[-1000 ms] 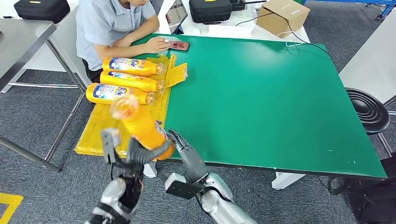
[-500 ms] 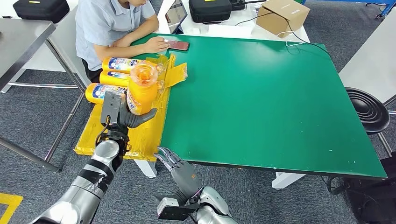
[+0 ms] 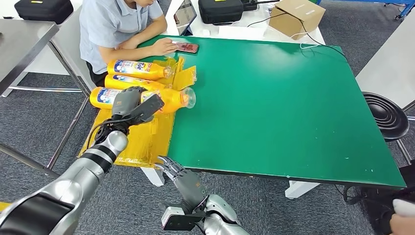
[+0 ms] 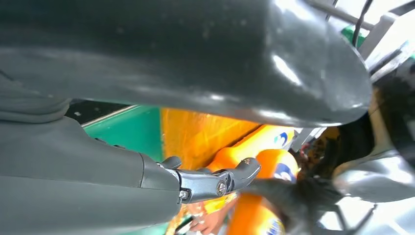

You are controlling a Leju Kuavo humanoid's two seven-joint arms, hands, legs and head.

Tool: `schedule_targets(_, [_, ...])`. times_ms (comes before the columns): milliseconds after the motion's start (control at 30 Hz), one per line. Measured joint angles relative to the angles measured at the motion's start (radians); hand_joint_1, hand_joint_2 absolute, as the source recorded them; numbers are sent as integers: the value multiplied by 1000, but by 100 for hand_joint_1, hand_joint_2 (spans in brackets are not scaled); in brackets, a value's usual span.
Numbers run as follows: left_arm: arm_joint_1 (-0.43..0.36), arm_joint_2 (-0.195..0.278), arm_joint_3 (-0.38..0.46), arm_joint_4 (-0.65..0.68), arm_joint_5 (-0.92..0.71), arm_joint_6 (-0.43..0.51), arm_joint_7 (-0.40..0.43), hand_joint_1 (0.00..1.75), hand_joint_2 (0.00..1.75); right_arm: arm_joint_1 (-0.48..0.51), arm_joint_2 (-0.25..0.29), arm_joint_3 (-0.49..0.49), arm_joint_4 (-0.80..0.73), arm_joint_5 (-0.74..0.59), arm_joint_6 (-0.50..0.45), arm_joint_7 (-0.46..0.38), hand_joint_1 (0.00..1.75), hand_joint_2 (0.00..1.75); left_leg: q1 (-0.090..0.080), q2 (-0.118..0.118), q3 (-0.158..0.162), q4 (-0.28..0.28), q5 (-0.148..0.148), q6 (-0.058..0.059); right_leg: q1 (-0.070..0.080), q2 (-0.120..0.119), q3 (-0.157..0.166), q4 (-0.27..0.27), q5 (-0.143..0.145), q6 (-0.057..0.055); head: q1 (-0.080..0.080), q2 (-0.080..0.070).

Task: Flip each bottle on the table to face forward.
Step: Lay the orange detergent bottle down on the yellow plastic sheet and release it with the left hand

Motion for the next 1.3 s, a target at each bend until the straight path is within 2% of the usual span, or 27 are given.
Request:
schedule_targets(167, [-31,13,-14,126,-21,-74,62,175,175,-7,6,6,1,4,29,0,0,0,0,1,0,0,0,0,0,0,0,0,0,0,0,0])
schedule_targets(367, [-34,54,3,225,-25,-140,116,175,175,-11,11,14,8,-3,52,0,0,0,0,1,0,0,0,0,0,0,-1,0,0,0,0,0])
schedule_targets(667, [-43,82,9,282,-66,-154,154,169,175,-19,22,30,18,-15,70,0,0,0,0,1,1,0,0,0,0,0,0,1,0,0,0,0])
schedule_targets(800, [-43,82,10,292,-86,-141,157,141,175,-21,23,34,23,-20,73,0,0,0,0,1,1,0,0,0,0,0,0,1,0,0,0,0])
schedule_targets(833, [-42,82,9,294,-96,-139,159,116,175,-22,23,35,24,-21,76,0,0,0,0,1,1,0,0,0,0,0,0,1,0,0,0,0])
schedule_targets(933, [-37,80,8,299,-118,-130,160,14,175,-25,24,41,27,-24,85,0,0,0,0,1,2,0,0,0,0,0,0,2,0,0,0,0])
schedule_targets(967, [-34,79,8,299,-120,-124,154,2,175,-25,24,43,29,-25,86,0,0,0,0,1,2,0,0,0,0,0,1,2,0,-1,0,0])
schedule_targets(1300, [-8,69,47,298,-102,-108,28,0,175,-26,24,44,43,-38,82,0,0,0,0,-1,2,0,1,-1,0,-1,2,2,-1,-1,0,0])
